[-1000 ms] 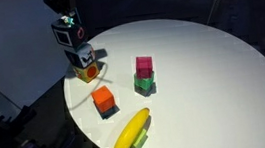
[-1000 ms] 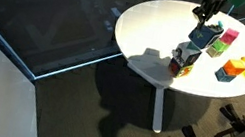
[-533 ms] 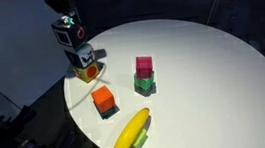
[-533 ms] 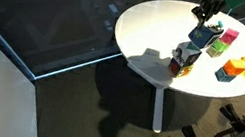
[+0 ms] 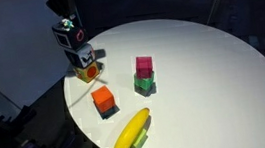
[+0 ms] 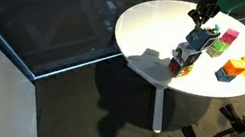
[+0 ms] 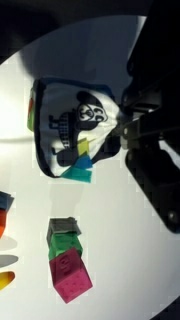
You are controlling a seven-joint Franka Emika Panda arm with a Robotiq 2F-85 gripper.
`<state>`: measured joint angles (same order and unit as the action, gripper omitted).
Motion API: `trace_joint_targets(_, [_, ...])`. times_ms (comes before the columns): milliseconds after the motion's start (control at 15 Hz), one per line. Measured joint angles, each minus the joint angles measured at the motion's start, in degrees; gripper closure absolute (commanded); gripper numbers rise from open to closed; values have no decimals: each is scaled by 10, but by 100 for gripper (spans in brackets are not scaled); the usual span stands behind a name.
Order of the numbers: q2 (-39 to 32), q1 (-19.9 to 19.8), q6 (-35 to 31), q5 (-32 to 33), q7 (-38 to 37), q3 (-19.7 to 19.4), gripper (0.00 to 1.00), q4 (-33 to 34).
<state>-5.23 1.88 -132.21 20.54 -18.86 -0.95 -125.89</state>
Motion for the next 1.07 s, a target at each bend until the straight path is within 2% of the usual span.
trace_joint_targets(1067, [-37, 4, 0, 0, -22, 0, 96, 31])
